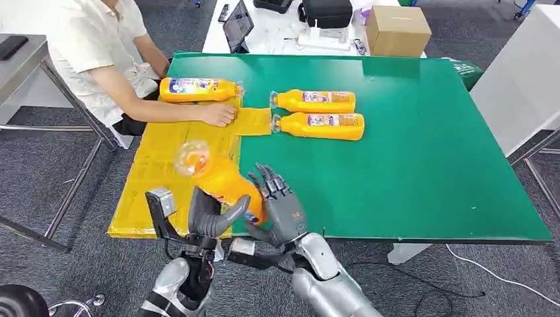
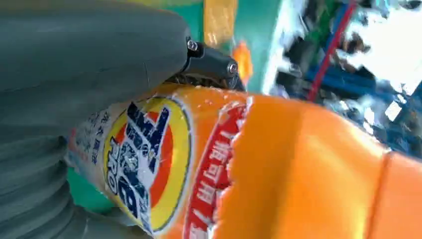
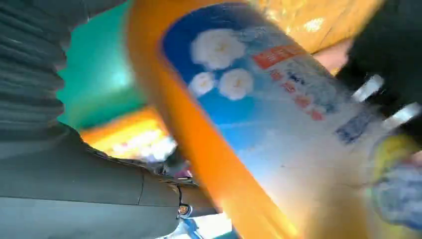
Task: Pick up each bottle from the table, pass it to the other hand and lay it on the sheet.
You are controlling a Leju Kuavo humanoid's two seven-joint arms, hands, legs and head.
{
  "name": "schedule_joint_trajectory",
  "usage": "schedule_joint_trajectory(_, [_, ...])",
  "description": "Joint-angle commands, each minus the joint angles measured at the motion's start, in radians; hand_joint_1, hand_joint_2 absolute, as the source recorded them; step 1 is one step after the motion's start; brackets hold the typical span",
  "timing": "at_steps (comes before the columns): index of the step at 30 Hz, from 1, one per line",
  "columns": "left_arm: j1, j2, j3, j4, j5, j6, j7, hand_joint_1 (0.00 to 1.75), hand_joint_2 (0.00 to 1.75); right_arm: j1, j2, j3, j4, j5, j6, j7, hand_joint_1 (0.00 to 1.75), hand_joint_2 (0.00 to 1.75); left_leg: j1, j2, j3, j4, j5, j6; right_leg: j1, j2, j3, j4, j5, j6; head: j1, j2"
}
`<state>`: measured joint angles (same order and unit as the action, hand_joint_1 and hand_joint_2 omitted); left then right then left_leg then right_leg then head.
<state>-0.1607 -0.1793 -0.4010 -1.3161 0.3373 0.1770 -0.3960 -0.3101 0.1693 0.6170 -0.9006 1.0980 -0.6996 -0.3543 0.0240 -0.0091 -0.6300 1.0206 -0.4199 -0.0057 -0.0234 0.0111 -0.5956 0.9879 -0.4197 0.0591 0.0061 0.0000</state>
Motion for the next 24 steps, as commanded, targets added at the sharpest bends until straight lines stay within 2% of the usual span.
schedule_joint_trajectory(1, [-0.063, 0.077, 0.111, 0.080, -0.114, 0.042, 0.039, 1.75, 1.75, 0.116, 0.024, -0.285, -0.062, 0.087, 0.001, -0.074, 0.00, 1.75, 0.000, -0.001, 0.005, -0.002, -0.001, 0.001, 0.001, -0.003, 0.005, -0.001, -0.002, -0.003, 0.001, 0.000])
schedule_joint_trajectory(3, [-0.102, 0.111, 0.121, 0.123, -0.254, 0.123, 0.048, 1.75, 1.75, 0.134, 0.022, -0.320, -0.078, 0.115, 0.001, -0.072, 0.00, 1.75, 0.000, 0.000, 0.004, -0.001, -0.001, 0.001, 0.001, -0.002, 0.005, -0.001, -0.001, -0.003, 0.000, 0.000])
schedule_joint_trajectory(8, [-0.178, 0.119, 0.244, 0.229, -0.250, 0.116, 0.097, 1.75, 1.75, 0.130, 0.011, -0.286, -0.054, 0.128, 0.001, -0.047, 0.00, 1.75, 0.000, 0.000, 0.002, -0.001, 0.000, 0.001, 0.001, -0.001, 0.002, -0.001, 0.000, -0.002, 0.000, 0.000])
schedule_joint_trajectory(9, [-0.193, 0.117, 0.275, 0.249, -0.236, 0.116, 0.106, 1.75, 1.75, 0.122, 0.010, -0.266, -0.035, 0.094, 0.001, -0.061, 0.00, 1.75, 0.000, 0.001, 0.003, -0.001, 0.000, 0.001, 0.001, -0.001, 0.003, -0.001, 0.000, -0.003, 0.000, 0.000])
schedule_joint_trajectory(12, [-0.245, 0.140, 0.306, 0.312, -0.281, 0.148, 0.104, 1.75, 1.75, 0.121, 0.013, -0.230, -0.042, 0.084, 0.001, -0.054, 0.00, 1.75, 0.000, 0.001, 0.002, -0.001, 0.000, 0.001, 0.001, -0.001, 0.002, 0.000, 0.000, -0.003, 0.001, 0.000])
schedule_joint_trajectory(15, [-0.295, 0.186, 0.258, 0.374, -0.542, 0.258, 0.103, 1.75, 1.75, 0.132, 0.009, -0.185, -0.053, 0.024, 0.001, -0.072, 0.00, 1.75, 0.001, 0.000, 0.004, -0.001, 0.000, 0.001, 0.002, -0.002, 0.004, 0.000, -0.001, -0.004, 0.000, 0.000])
schedule_joint_trajectory(17, [-0.341, 0.220, 0.200, 0.442, -0.792, 0.273, 0.179, 1.75, 1.75, 0.122, -0.011, -0.120, -0.050, -0.057, 0.001, -0.070, 0.00, 1.75, 0.001, 0.000, 0.002, -0.001, 0.001, 0.000, 0.001, -0.002, 0.002, 0.000, 0.000, -0.002, 0.000, 0.000])
schedule_joint_trajectory(18, [-0.354, 0.219, 0.204, 0.465, -0.819, 0.253, 0.187, 1.75, 1.75, 0.122, -0.016, -0.107, -0.056, -0.059, 0.001, -0.062, 0.00, 1.75, 0.001, 0.000, 0.004, -0.001, 0.000, 0.000, 0.001, -0.002, 0.004, 0.000, -0.001, -0.003, 0.000, 0.000])
schedule_joint_trajectory(19, [-0.383, 0.230, 0.167, 0.517, -0.886, 0.171, 0.229, 1.75, 1.75, 0.117, -0.022, -0.088, -0.052, -0.076, 0.001, -0.057, 0.00, 1.75, 0.001, 0.000, 0.005, -0.001, 0.000, 0.001, 0.002, -0.003, 0.006, 0.000, -0.001, -0.004, 0.000, 0.000])
schedule_joint_trajectory(24, [-0.458, 0.205, 0.121, 0.671, -1.005, 0.078, 0.260, 1.75, 1.75, 0.101, -0.041, -0.042, -0.059, -0.131, 0.003, -0.047, 0.00, 1.75, 0.001, -0.002, 0.004, -0.001, 0.001, 0.001, 0.001, -0.004, 0.005, -0.001, -0.001, -0.003, 0.001, 0.000])
